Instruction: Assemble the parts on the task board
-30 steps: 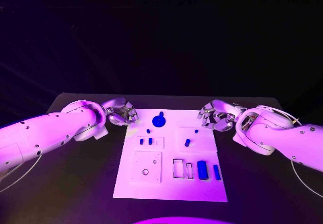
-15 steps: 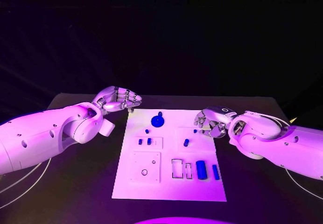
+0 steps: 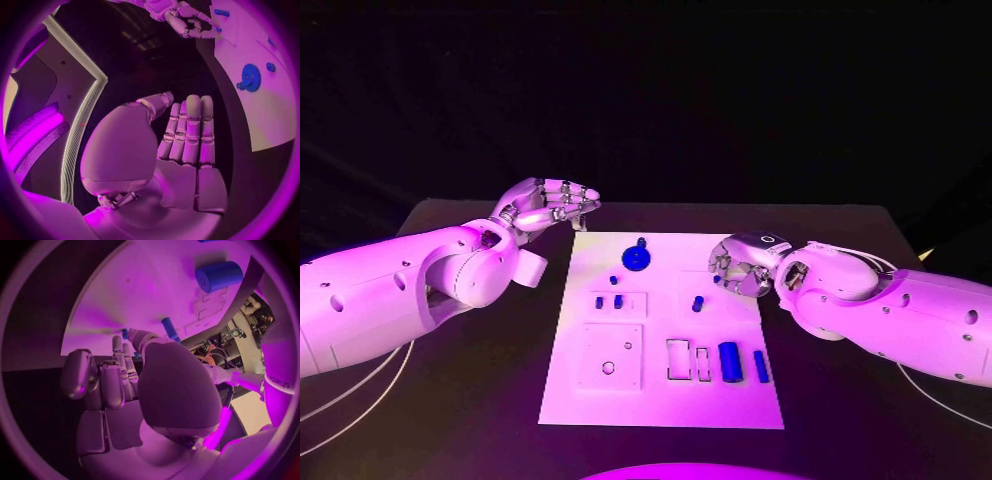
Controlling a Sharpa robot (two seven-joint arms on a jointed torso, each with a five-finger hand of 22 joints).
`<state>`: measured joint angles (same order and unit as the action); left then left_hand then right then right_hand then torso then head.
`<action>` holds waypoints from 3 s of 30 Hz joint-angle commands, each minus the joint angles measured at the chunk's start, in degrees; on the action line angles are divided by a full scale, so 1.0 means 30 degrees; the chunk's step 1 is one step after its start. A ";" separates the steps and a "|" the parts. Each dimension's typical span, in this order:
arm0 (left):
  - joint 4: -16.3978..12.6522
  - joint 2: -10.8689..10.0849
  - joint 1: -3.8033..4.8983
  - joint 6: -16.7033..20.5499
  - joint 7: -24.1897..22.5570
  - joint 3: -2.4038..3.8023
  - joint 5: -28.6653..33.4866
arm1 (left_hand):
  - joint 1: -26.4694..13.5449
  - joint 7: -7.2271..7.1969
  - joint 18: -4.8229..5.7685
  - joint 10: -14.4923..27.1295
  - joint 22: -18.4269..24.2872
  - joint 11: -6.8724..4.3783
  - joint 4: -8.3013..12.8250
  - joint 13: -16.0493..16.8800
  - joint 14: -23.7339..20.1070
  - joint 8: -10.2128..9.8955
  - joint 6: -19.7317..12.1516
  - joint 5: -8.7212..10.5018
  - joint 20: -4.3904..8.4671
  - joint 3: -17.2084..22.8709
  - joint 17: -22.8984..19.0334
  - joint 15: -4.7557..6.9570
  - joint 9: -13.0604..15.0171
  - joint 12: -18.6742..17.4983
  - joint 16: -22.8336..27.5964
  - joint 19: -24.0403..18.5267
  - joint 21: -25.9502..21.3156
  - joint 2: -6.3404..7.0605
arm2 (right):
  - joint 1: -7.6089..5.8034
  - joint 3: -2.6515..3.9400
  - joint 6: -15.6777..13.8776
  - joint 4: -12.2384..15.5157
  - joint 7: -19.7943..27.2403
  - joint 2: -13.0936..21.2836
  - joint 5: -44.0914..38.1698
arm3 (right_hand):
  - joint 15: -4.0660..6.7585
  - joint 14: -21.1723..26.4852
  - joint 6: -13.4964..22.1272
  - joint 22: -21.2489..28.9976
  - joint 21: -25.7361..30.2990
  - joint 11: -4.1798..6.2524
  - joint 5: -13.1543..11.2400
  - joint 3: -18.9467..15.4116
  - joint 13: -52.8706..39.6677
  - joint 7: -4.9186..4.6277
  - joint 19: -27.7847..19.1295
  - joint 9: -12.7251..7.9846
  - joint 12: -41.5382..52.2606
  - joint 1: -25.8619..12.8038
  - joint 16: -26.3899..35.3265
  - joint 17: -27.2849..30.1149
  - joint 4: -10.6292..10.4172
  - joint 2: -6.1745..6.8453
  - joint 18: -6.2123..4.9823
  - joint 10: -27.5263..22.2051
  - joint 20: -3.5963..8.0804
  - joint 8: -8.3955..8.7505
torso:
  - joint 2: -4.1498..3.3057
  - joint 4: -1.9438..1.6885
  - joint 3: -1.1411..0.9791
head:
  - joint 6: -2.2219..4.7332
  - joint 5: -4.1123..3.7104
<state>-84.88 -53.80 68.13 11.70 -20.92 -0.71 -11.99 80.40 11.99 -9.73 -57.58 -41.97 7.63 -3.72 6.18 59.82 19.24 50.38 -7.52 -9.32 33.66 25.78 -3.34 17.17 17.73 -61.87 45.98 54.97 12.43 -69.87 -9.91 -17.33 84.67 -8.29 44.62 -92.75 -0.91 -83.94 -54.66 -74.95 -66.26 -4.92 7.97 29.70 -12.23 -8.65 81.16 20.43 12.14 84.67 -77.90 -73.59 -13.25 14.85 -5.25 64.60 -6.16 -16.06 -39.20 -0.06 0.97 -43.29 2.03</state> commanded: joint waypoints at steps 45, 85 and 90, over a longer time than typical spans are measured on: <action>-0.0142 -0.0070 0.0016 -0.0212 -0.0050 0.0015 0.0462 | -0.0058 0.0178 -0.0253 0.0298 0.0270 0.0285 0.0026 -0.0056 -0.0095 -0.0348 -0.0511 -0.0025 -0.0089 -0.0298 -0.0068 -0.0217 -0.0056 -0.0308 0.0275 0.0285 -0.0371 -0.0169 | 0.0424 -0.0050 -0.0943 0.0082 -0.2088 -0.0595 -0.2799 | 0.0784 -0.0848 -0.2042 -0.3811 -0.3033 0.0704 0.0216 0.2359 0.0267 0.0565 0.1157 0.0895 -0.1066 -0.0323 -0.0126 0.0304 0.3156 -0.1385 0.0826 0.2901 0.0595 -0.0758 | 0.0039 0.0010 -0.0028 | -0.0232 0.0067; 0.0085 0.0251 0.0008 -0.0359 0.0097 0.0011 0.0468 | -0.0202 0.0347 -0.0249 0.0593 0.0426 0.0427 -0.0077 -0.0046 -0.0062 -0.0515 -0.0801 -0.0033 -0.0196 -0.0502 -0.0022 -0.0337 -0.0071 -0.0408 0.0217 0.0352 -0.0580 -0.0200 | 0.0382 0.0099 -0.2878 0.5575 -0.1381 -0.0291 -0.1380 | 0.0832 -0.0858 -0.2129 -0.3874 -0.3330 0.0731 0.0243 0.2557 0.0249 0.0579 0.1249 0.0947 -0.1175 -0.0575 -0.0163 0.0277 0.3370 -0.1310 0.0875 0.3047 0.0599 -0.0758 | 0.0046 -0.0005 0.0002 | -0.0332 0.1097; 0.0057 0.0281 0.0008 -0.0439 0.0178 0.0010 0.0468 | -0.0181 0.0359 -0.0250 0.0633 0.0442 0.0439 -0.0061 -0.0045 -0.0082 -0.0524 -0.0831 -0.0037 -0.0206 -0.0514 -0.0021 -0.0347 -0.0069 -0.0416 0.0223 0.0355 -0.0602 -0.0196 | 0.0542 0.0080 -0.2767 0.5522 -0.1281 -0.0839 -0.1289 | 0.0832 -0.0858 -0.2129 -0.3874 -0.3330 0.0731 0.0243 0.2557 0.0249 0.0579 0.1249 0.0947 -0.1175 -0.0575 -0.0163 0.0277 0.3370 -0.1310 0.0875 0.3047 0.0599 -0.0758 | 0.0017 -0.0008 0.0025 | -0.0446 0.1437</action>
<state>-84.57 -53.10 68.13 11.47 -20.29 -0.73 -10.82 80.18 12.37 -9.73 -56.22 -40.69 8.91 -3.88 6.10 59.69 17.91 48.13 -7.52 -9.72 32.56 25.63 -4.01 17.03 16.81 -61.22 46.78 53.41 12.20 -68.41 -9.64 -25.90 101.29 -13.15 42.25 -96.96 1.03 -84.03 -60.80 -74.94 -75.99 -4.94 8.31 37.31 -11.46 -6.95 83.60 23.22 8.69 83.60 -78.47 -72.73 -3.37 10.95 -3.51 71.00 -4.52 -18.16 -39.09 -0.08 0.97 -44.47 5.78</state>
